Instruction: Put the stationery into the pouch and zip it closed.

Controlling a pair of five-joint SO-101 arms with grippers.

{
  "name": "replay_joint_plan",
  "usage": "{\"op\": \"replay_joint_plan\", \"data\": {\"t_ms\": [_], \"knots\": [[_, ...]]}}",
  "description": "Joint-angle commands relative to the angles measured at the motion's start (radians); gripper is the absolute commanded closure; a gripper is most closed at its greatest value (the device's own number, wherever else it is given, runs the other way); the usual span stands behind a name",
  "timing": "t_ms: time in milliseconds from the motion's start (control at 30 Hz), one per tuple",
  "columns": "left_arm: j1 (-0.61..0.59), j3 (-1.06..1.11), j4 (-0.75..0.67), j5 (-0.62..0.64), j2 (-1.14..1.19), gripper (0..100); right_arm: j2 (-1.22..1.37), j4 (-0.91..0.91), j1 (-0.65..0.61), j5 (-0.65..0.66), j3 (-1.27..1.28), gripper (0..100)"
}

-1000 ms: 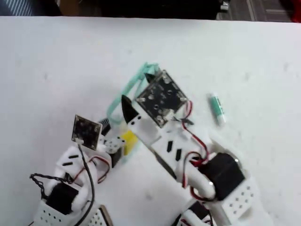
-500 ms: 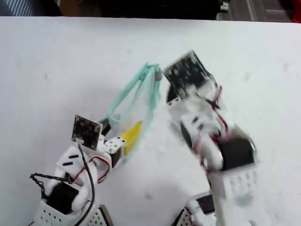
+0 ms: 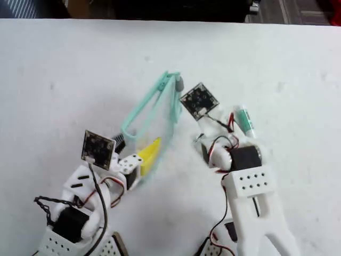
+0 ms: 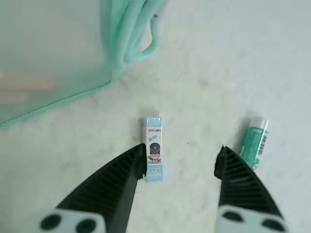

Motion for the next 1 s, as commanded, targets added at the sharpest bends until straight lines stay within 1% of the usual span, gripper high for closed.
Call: {"op": "replay_joint_plan", "data": {"t_ms": [0,100,200,333,533,800,967], "knots": [[0.005,-0.014,-0.005,0.002,-0.010,76,0.001,-0.082,0.005,-0.083,0.048,77.6],[0.005,-0.014,-0.005,0.002,-0.010,76,0.016,-0.088,0.002,-0.115,0.072,77.6],[0.005,-0.014,-0.005,0.002,-0.010,76,0.076,-0.085,-0.030,-0.120,0.055,77.6],[0.005,-0.014,-0.005,0.002,-0.010,76,0.217,-0.081,-0.074,-0.120,-0.014,77.6],[0.004,-0.014,-0.005,0.002,-0.010,76,0.401,-0.088,-0.065,-0.152,-0.101,77.9],[0.004,-0.014,-0.005,0.002,-0.010,76,0.435,-0.131,-0.070,-0.149,-0.109,77.9],[0.004,-0.012,-0.005,0.002,-0.010,76,0.453,-0.174,-0.048,-0.147,-0.097,77.9]]}}
